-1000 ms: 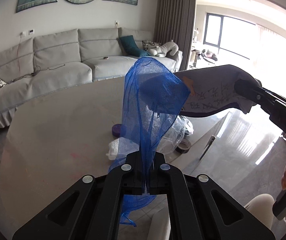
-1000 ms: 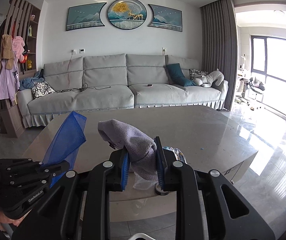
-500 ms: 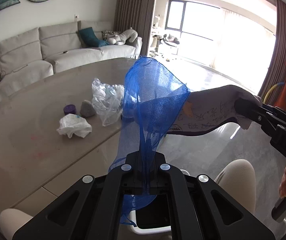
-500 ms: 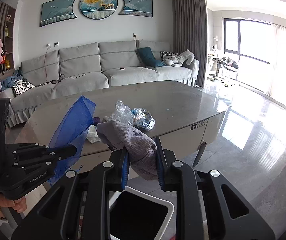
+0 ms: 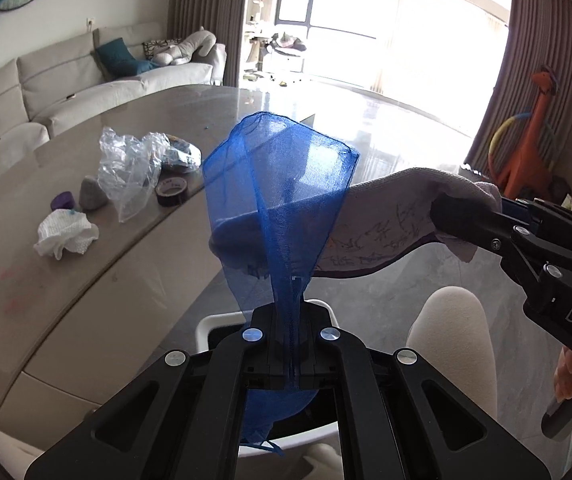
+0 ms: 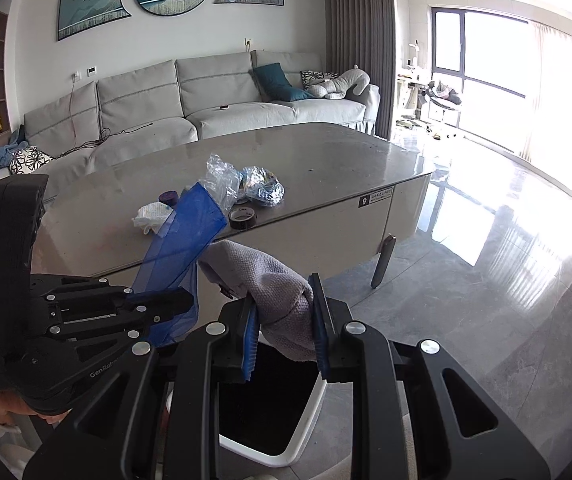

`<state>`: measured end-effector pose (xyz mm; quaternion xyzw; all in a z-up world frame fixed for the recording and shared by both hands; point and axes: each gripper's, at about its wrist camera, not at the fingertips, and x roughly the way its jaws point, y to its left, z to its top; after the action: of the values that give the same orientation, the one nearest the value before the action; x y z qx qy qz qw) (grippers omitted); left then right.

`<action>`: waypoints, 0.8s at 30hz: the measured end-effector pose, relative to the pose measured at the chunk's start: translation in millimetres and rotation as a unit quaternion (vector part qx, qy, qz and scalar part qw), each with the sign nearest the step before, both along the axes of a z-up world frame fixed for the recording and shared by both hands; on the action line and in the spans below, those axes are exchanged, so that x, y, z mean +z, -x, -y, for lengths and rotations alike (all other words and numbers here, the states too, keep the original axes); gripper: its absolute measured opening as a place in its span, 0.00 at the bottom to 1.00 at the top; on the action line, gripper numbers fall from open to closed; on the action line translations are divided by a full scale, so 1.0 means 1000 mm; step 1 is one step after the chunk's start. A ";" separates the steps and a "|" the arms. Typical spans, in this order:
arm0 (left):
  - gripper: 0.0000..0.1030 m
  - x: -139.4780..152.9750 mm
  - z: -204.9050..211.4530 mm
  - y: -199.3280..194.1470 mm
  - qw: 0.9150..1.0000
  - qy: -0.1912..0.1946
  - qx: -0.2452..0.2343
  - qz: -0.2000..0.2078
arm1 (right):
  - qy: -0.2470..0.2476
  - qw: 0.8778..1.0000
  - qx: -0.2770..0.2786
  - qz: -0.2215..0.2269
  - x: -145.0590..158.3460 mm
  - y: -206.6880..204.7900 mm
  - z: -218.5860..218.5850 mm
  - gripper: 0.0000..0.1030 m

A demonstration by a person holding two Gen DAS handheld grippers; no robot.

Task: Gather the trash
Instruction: 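Carry the mesh bag and grey cloth with both tools over the white bin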

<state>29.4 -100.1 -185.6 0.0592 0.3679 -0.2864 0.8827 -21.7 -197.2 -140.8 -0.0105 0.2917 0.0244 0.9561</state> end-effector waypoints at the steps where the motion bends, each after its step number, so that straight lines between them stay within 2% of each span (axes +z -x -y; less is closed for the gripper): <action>1: 0.01 -0.003 0.003 -0.001 1.000 -0.003 -0.003 -0.003 | 0.000 1.000 -0.003 -0.005 -0.003 0.000 0.001 0.24; 8: 0.01 -0.021 0.025 -0.008 0.998 -0.001 -0.053 -0.037 | 0.011 0.999 -0.036 -0.036 -0.023 0.008 0.011 0.24; 14: 0.01 -0.030 0.036 -0.017 0.993 -0.003 -0.102 -0.060 | 0.008 0.995 -0.076 -0.064 -0.035 0.003 0.011 0.24; 18: 0.01 -0.033 0.038 -0.020 0.992 -0.007 -0.113 -0.058 | 0.006 0.994 -0.087 -0.070 -0.039 0.002 0.011 0.24; 24: 0.01 -0.043 0.035 -0.018 0.992 0.001 -0.100 -0.077 | 0.013 0.993 -0.082 -0.078 -0.042 0.008 0.011 0.24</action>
<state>47.6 -135.3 -229.0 0.0724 0.4267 -0.3773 0.8187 -29.2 -207.8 -183.2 0.0032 0.3657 -0.0571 0.9290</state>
